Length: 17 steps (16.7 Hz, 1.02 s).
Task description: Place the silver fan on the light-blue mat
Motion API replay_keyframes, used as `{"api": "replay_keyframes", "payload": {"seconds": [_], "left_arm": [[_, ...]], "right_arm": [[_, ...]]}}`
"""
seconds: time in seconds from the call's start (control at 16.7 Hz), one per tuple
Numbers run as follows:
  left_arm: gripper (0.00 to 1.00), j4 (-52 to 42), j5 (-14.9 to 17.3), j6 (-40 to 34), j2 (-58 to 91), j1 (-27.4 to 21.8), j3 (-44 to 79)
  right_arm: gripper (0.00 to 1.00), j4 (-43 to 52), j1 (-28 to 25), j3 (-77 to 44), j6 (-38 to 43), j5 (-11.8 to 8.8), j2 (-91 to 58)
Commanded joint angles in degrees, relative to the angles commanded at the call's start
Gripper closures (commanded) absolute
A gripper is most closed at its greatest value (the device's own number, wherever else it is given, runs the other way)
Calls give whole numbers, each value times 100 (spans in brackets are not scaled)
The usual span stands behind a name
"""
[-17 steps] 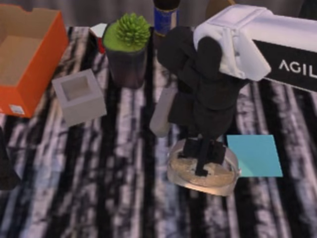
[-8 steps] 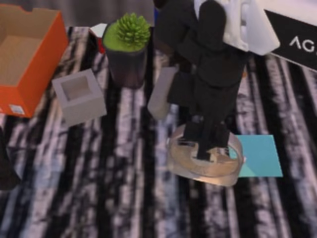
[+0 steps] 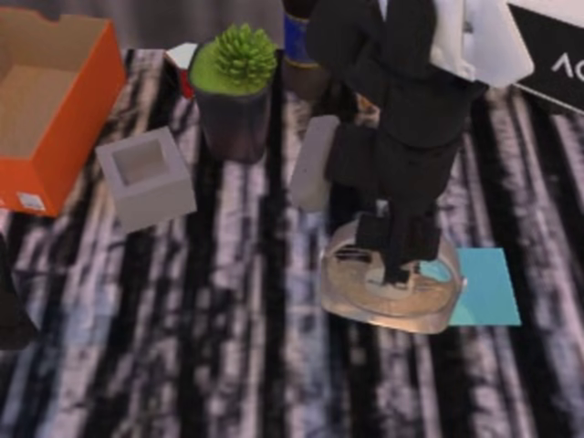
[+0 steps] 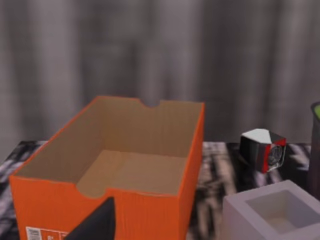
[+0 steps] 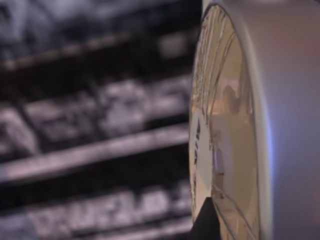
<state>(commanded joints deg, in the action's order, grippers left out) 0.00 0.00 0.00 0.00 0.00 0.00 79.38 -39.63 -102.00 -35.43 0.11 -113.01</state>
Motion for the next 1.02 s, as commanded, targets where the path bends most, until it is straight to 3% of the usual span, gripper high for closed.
{"api": "replay_keyframes", "payload": {"seconds": [0.6, 1.02], "left_arm": [[0, 0, 0, 0, 0, 0, 0], [0, 0, 0, 0, 0, 0, 0]], "right_arm": [[100, 140, 1522, 484, -2947, -1, 614], [100, 110, 1637, 530, -3135, -3, 665]]}}
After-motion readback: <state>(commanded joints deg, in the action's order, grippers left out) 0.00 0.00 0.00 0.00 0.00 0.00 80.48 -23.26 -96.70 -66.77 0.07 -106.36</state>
